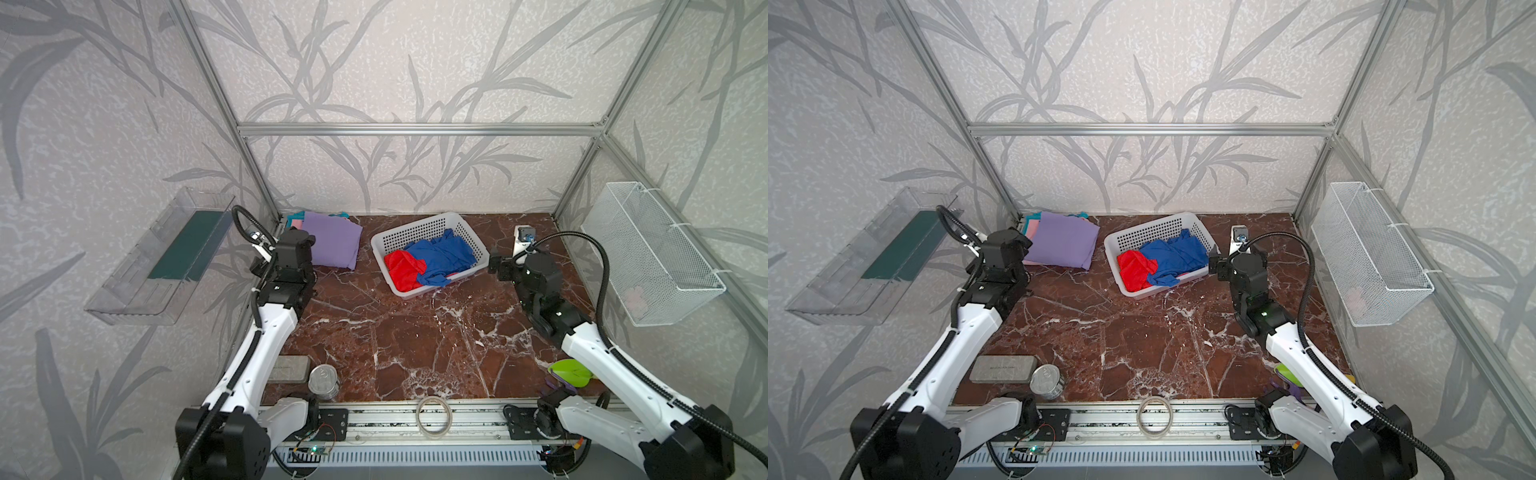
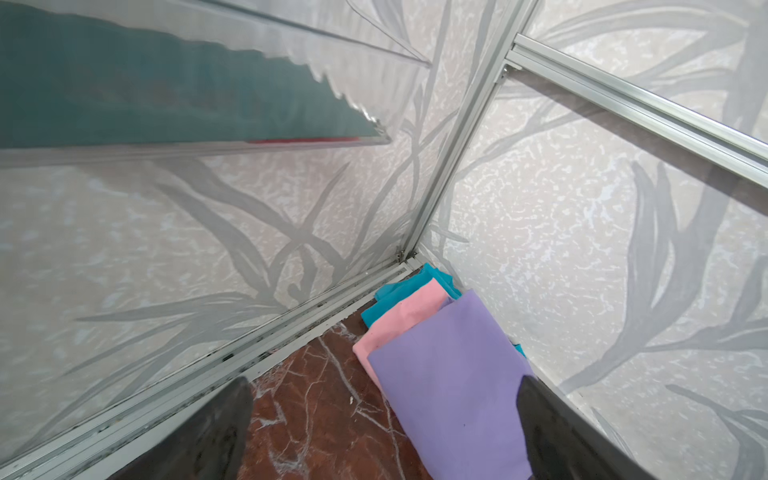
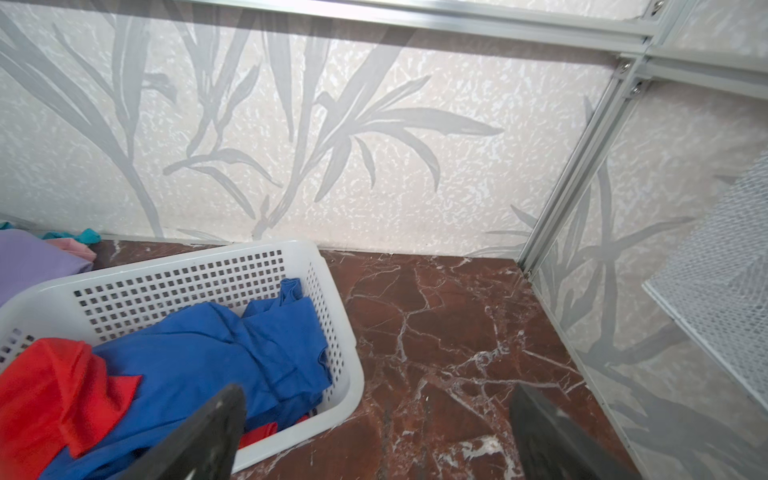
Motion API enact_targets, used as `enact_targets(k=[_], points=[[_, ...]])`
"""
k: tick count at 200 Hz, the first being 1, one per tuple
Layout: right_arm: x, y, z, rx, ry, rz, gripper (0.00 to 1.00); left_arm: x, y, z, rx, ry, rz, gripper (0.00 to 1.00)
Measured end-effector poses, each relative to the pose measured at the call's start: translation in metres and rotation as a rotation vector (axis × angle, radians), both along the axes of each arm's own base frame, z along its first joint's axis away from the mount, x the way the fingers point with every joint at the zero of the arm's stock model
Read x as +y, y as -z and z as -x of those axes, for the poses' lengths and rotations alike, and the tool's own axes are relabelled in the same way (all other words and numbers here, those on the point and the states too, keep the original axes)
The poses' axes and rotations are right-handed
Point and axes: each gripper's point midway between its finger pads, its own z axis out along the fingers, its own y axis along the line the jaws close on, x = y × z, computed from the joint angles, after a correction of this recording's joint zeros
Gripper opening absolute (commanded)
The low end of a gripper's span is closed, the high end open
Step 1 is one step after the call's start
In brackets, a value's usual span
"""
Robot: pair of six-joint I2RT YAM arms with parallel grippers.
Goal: Fold and stack the t-shirts
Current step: 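Reach the left and right grippers toward the white basket of shirts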
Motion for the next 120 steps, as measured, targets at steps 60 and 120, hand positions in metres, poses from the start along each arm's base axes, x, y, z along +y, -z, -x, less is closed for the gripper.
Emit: enact_targets(k=[60, 120], points=[[0.08, 0.086, -0.03, 0.409, -0.217, 0.06, 0.52, -0.067, 0.076, -0.02, 0.219, 0.334, 0.192, 0.62], [0.125, 0.139, -0.06, 0.617, -0.248, 0.006, 0.58, -0.155, 0.169, -0.034, 0.526, 0.586, 0.301, 0.67]])
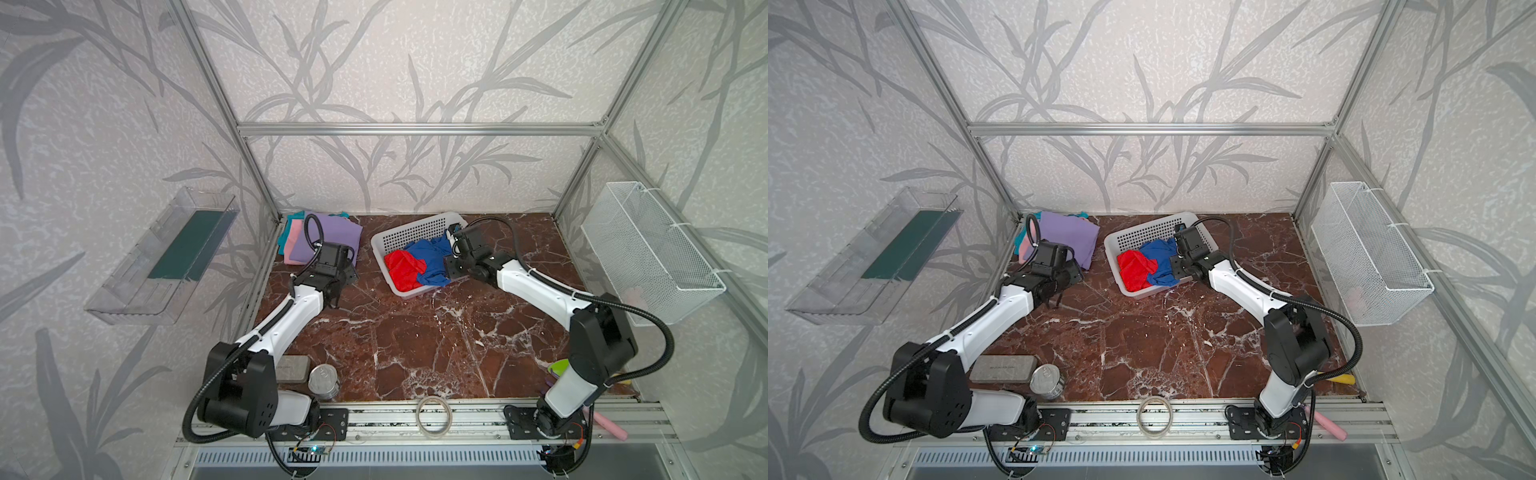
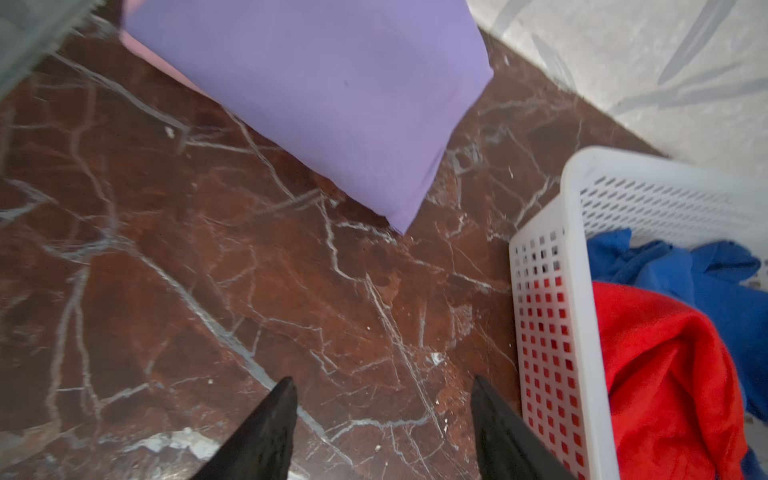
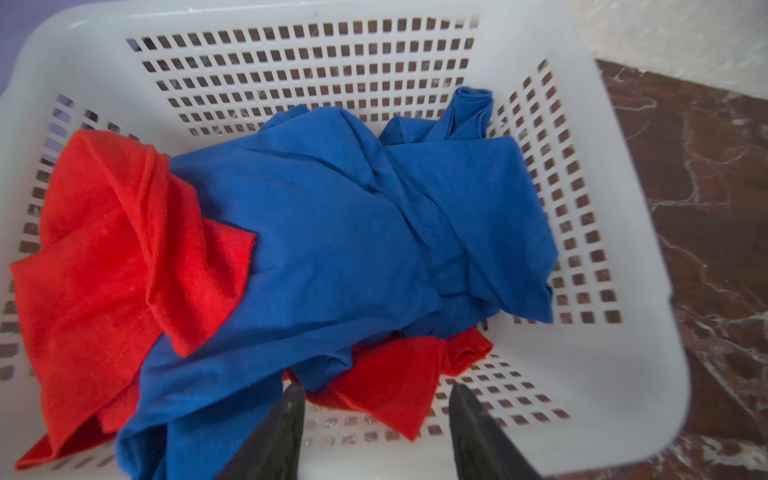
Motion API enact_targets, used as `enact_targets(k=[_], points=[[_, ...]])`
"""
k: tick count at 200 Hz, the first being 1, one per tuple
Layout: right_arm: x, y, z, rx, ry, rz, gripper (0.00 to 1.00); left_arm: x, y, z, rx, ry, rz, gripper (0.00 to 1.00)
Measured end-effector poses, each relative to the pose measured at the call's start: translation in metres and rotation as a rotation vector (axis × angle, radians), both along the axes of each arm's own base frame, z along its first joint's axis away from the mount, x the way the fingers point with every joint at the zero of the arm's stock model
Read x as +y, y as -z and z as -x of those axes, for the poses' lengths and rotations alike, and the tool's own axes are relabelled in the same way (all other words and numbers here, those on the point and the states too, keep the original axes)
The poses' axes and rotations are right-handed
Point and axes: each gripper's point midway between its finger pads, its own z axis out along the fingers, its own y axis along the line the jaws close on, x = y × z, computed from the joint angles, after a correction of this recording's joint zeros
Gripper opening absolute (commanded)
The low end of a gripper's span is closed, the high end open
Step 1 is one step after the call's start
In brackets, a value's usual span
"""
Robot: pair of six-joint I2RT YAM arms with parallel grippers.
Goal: Fold and stack the t-shirts
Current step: 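Reach the left and right grippers toward the white basket of shirts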
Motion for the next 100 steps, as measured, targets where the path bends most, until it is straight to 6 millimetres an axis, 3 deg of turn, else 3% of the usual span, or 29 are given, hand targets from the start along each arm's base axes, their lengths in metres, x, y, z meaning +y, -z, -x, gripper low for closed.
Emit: enact_targets(k=[11, 43, 100], points=[[0.007, 0.008, -0.002, 0.028, -0.006, -0.001, 0.6, -0.013, 0.006, -0.005, 0.024, 0.033, 0.015, 0.65], [0.03, 0.014, -0.007, 0.078, -0.024, -0.023, 0.63, -0.059, 0.014, -0.015, 0.055, 0.129, 0.065, 0.45], [0.069, -0.019, -0.011, 0.085, -0.056, -0.128, 0.6, -0.145, 0.046, 0.021, 0.156, 0.331, 0.107, 0.43]])
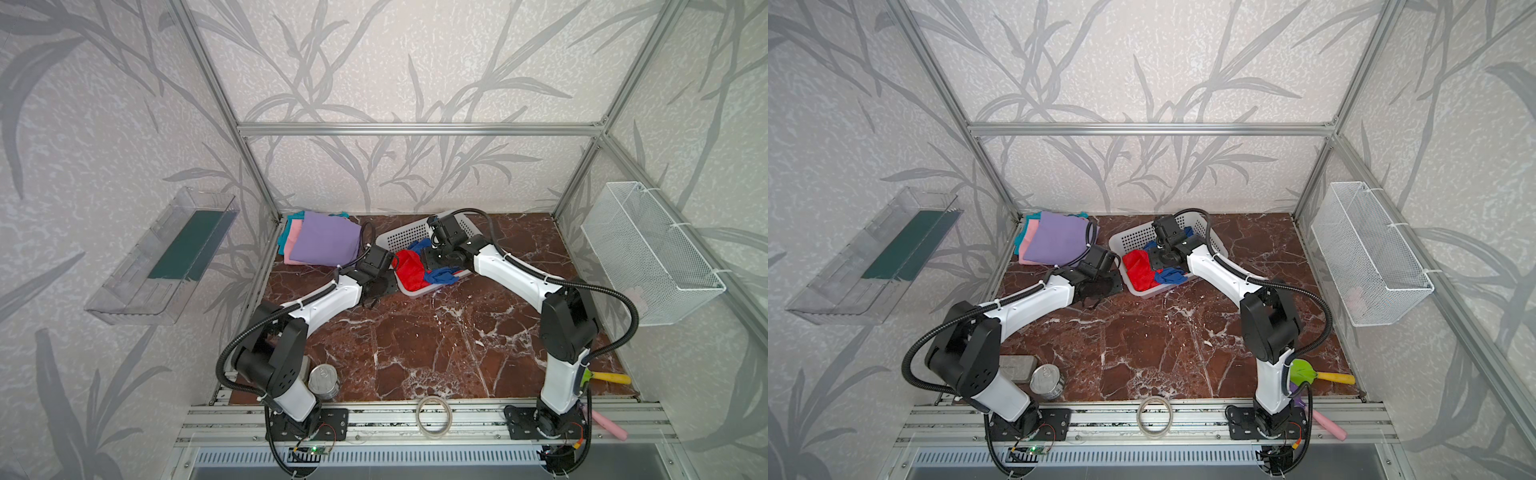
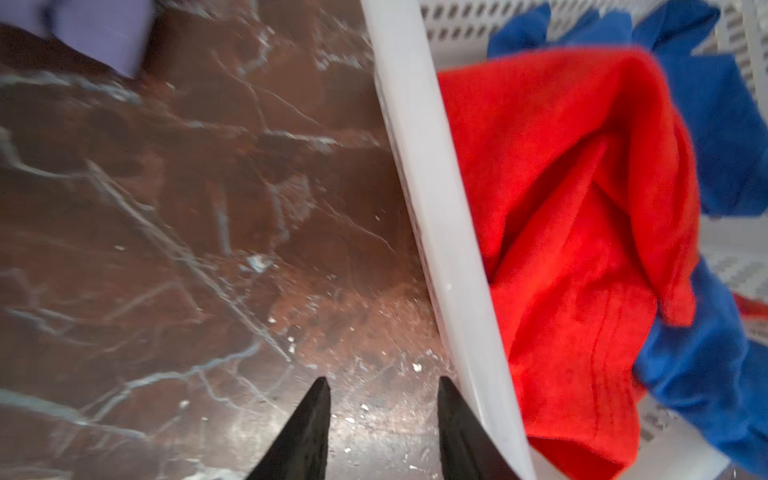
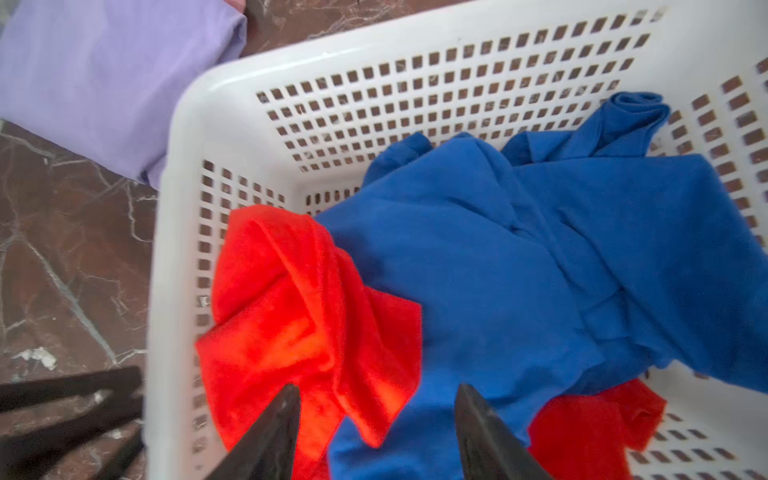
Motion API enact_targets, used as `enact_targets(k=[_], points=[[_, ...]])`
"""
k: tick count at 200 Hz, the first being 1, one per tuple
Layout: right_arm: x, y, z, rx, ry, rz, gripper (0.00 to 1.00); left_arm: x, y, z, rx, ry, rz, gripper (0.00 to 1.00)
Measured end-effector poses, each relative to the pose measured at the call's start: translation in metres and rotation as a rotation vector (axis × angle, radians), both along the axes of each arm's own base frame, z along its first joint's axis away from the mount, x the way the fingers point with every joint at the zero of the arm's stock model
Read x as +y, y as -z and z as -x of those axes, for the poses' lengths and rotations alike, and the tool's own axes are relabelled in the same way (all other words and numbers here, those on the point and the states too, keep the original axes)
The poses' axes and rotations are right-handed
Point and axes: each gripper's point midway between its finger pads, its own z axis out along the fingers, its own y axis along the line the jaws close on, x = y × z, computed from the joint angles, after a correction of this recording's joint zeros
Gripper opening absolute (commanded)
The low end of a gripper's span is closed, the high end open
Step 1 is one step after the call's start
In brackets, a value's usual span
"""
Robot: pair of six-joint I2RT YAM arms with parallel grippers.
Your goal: Fold and stack the t-shirts
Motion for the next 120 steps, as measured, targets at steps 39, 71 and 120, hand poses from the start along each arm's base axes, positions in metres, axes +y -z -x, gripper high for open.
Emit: enact_targets(k=[39, 71, 120], points=[[0.015, -0.01, 0.011, 0.012, -0.009, -0.019, 0.62, -0.078, 0.012, 0.032, 0.045, 0.196, 0.02, 0.35], [-0.01, -0.004, 0.02, 0.025, 0.061, 0.015, 0.63, -0.102, -0.006, 0.05, 0.02, 0.255, 0.041, 0.36], [-0.004, 0.013, 0.047, 0.078, 0.031, 0.027, 0.6, -0.013, -0.136, 0.033, -0.367, 0.023, 0.039, 0.52]])
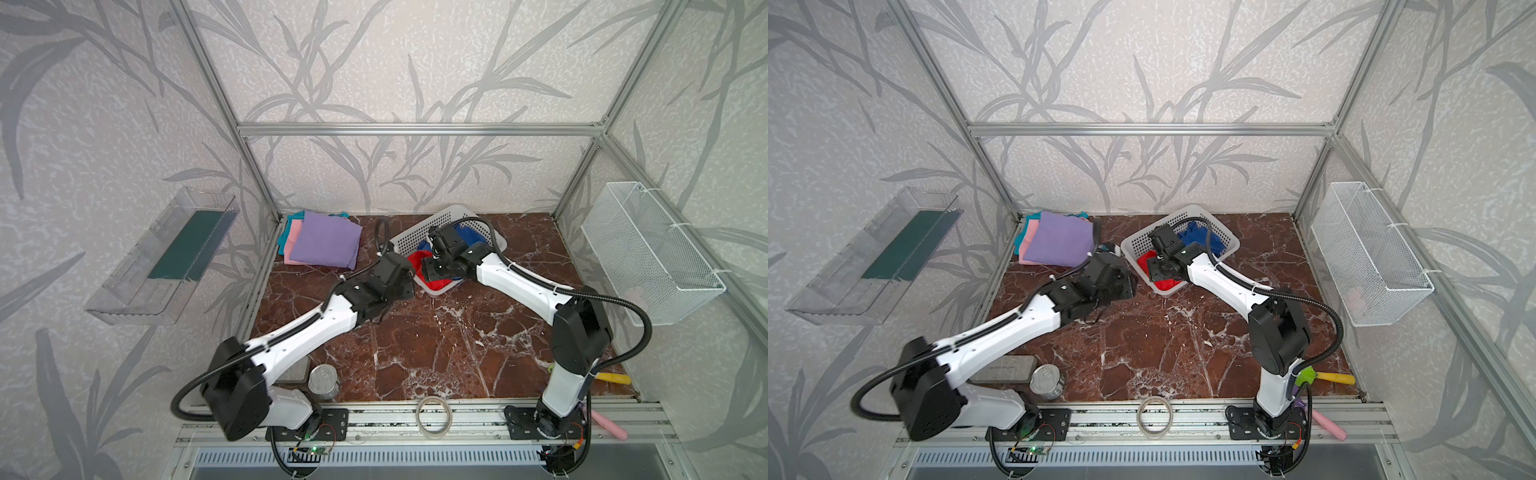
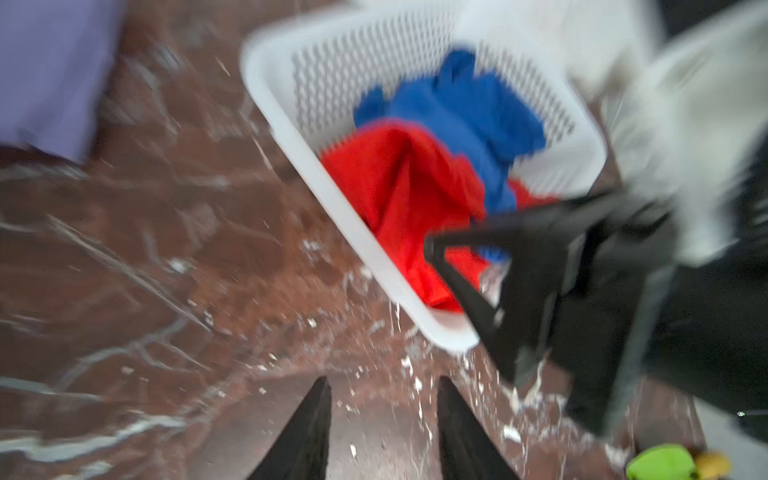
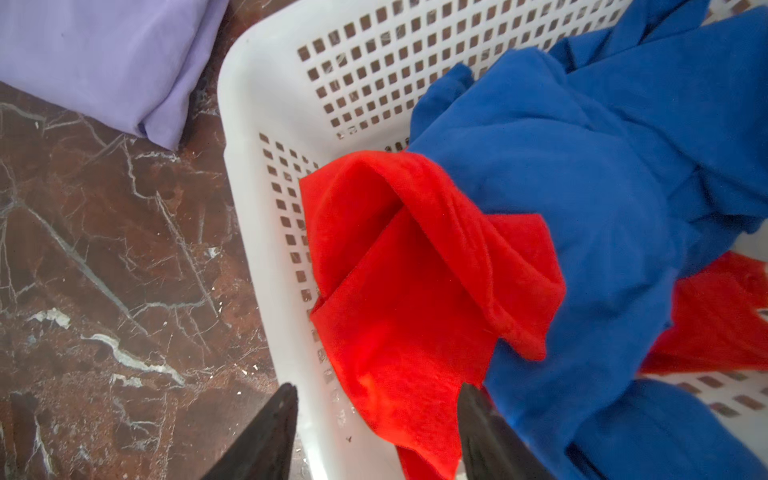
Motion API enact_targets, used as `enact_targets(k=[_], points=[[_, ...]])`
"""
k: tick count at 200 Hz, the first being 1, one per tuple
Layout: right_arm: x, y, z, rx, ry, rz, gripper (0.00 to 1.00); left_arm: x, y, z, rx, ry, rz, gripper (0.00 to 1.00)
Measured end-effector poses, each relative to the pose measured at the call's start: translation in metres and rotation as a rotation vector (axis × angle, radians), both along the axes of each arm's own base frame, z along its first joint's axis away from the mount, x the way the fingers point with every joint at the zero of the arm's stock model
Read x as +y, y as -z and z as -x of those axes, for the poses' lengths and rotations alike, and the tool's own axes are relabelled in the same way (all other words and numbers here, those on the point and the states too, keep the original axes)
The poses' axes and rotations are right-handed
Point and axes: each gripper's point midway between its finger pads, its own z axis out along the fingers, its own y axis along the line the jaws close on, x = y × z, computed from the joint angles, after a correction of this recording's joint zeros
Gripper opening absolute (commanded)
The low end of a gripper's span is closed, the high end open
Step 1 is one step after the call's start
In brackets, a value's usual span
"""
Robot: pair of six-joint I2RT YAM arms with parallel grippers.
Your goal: Fold and stack the t-shirts
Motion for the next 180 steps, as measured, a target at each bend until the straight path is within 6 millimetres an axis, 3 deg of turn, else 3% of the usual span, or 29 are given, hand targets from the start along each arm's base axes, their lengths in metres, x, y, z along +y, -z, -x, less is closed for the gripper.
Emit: enact_targets(k=[15, 32, 55, 77, 105, 125, 139, 156, 180], points=[[0.008, 0.007, 0.011, 0.026, -0.022, -0.005, 0.58, 0.037, -0.045, -0.003, -0.135, -0.107, 0.009, 0.57], [0.019, 0.016, 0.02, 0.05, -0.051, -0.003, 0.55, 0.073, -0.072, -0.01, -0.216, -0.218, -0.011, 0.62], [0.02, 0.036, 0.035, 0.093, -0.07, 0.029, 0.54, 0.105, -0.077, -0.026, -0.233, -0.327, -0.054, 0.64], [-0.005, 0.047, 0.04, 0.096, -0.033, 0.089, 0.54, 0.119, -0.066, -0.045, -0.204, -0.378, -0.101, 0.69], [-0.073, 0.042, 0.054, 0.135, 0.067, 0.117, 0.56, 0.104, -0.045, -0.07, -0.141, -0.341, -0.127, 0.78], [-0.134, 0.021, 0.049, 0.104, 0.216, 0.108, 0.61, 0.077, -0.03, -0.096, -0.089, -0.268, -0.104, 0.78], [-0.167, 0.002, 0.044, 0.051, 0.309, 0.102, 0.64, 0.053, -0.013, -0.113, -0.044, -0.203, -0.074, 0.77], [-0.182, -0.023, 0.043, -0.015, 0.354, 0.09, 0.67, 0.022, 0.01, -0.13, 0.017, -0.118, -0.014, 0.73], [-0.173, -0.049, 0.039, -0.063, 0.34, 0.049, 0.67, -0.024, 0.056, -0.145, 0.131, -0.012, 0.072, 0.68]])
